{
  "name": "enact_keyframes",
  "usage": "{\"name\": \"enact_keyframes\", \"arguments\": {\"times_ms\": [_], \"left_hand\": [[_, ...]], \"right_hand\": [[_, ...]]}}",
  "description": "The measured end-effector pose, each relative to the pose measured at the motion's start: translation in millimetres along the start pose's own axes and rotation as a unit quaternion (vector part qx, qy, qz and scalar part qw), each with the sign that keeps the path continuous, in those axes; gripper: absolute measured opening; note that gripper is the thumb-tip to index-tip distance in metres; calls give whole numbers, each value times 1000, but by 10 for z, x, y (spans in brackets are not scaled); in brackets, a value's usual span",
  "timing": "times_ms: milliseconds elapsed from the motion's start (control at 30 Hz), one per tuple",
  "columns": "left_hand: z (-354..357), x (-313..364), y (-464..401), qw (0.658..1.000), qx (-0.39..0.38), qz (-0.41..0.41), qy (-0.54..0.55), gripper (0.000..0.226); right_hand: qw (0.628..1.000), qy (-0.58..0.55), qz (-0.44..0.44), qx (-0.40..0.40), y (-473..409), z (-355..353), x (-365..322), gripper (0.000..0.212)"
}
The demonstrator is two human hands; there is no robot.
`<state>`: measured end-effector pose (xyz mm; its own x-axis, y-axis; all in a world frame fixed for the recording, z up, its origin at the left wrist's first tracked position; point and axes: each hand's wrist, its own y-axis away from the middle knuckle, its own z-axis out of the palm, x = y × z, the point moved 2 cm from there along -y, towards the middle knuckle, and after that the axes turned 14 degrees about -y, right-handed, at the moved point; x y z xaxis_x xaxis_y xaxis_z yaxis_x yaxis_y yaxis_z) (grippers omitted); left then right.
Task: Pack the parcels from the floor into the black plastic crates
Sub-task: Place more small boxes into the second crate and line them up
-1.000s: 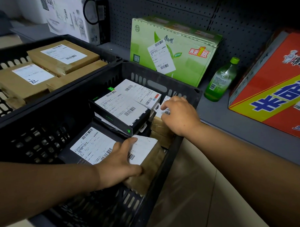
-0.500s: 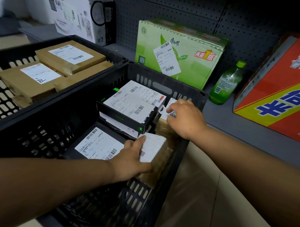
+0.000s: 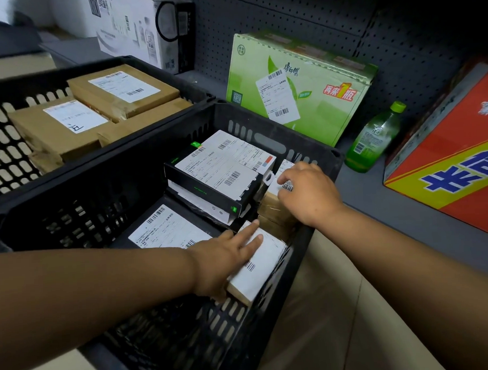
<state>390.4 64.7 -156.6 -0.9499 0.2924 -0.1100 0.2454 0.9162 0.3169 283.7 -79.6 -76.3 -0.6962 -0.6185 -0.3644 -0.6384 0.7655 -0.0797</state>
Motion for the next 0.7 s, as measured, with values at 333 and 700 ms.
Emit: {"name": "enact_keyframes", "arguments": {"times_ms": [333,700], "left_hand": [[136,-80,-253,964,36,49,-257,113],[121,57,-447,952,-7,19,-305,97]], "right_hand": [[1000,4,-1,5,1,2,2,29],[1000,10,0,-7,20,11,-6,29]]}}
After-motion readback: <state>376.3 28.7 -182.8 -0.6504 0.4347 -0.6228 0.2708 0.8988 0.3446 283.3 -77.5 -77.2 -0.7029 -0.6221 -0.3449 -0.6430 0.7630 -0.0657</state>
